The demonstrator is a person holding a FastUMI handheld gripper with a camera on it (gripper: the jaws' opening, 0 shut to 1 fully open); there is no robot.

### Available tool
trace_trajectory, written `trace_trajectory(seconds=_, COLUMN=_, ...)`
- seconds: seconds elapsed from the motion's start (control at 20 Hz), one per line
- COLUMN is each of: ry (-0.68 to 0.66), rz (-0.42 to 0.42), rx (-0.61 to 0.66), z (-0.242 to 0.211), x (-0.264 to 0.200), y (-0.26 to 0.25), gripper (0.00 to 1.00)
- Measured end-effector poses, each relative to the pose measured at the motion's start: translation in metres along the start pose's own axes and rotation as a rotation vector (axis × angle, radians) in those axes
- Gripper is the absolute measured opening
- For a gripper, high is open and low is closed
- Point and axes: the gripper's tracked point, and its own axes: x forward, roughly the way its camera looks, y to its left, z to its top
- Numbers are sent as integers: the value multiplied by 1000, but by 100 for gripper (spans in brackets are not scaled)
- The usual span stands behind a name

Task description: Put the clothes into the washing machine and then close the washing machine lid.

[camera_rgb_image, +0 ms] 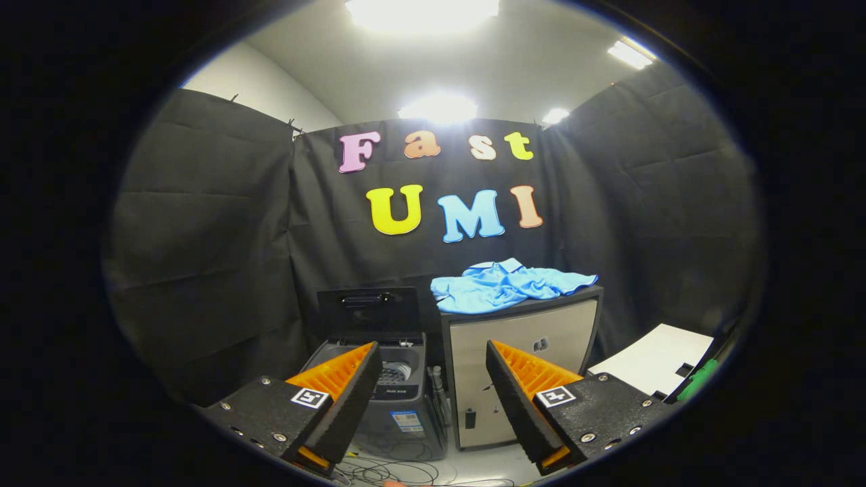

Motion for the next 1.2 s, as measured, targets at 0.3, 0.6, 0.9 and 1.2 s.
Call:
trace_trajectory(seconds=0.3, ry=-18, rz=-96, rx=5, z=55, x=58, y=-23, gripper=95)
trace_trajectory(seconds=0.6, ry=8, rz=-167, rx=17, z=93, x=122, y=-57, gripper=95)
trace_trajectory(seconds=0.9, ry=51, rz=-229, rx=11, z=102, x=185, y=-101, gripper=95)
trace_trajectory(seconds=1.2, ry=196, rz=-229, rx=6, z=80, x=255, y=-127, gripper=96)
